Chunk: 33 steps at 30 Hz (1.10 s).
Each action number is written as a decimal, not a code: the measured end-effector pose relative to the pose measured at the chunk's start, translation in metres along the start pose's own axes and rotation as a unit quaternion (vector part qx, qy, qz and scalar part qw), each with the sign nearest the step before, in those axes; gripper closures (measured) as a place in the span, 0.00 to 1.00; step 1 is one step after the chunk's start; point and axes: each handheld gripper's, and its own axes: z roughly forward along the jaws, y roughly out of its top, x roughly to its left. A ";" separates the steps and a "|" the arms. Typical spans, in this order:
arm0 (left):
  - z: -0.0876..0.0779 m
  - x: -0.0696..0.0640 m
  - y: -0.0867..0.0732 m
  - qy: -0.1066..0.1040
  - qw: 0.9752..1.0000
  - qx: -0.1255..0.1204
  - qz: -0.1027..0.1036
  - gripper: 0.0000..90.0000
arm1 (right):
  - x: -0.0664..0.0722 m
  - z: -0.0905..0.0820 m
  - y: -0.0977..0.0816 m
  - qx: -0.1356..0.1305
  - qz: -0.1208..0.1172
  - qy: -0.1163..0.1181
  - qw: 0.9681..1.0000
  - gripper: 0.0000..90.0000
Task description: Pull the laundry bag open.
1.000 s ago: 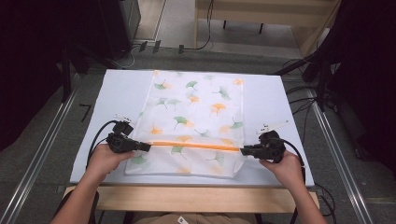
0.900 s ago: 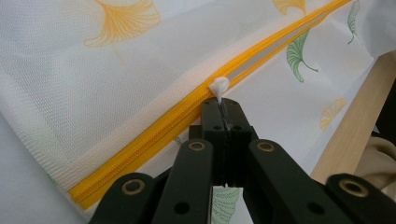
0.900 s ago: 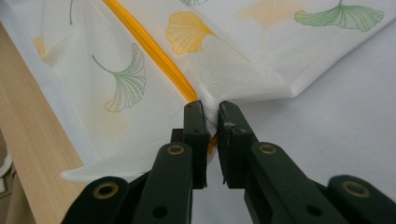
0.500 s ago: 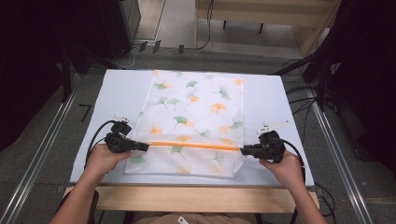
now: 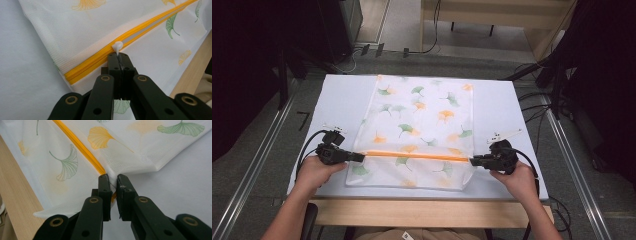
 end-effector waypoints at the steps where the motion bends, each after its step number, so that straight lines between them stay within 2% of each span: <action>1: 0.000 0.000 0.000 -0.001 1.000 -0.001 0.000 1.00 | 0.000 0.000 0.000 0.001 0.000 0.000 1.000 0.94; 23: -0.002 0.000 0.000 -0.001 1.000 -0.003 0.003 1.00 | -0.001 0.000 0.000 0.001 0.000 0.001 1.000 0.94; 33: -0.008 0.005 -0.004 0.000 1.000 -0.006 -0.004 1.00 | -0.001 0.000 -0.001 0.002 0.001 0.000 1.000 0.94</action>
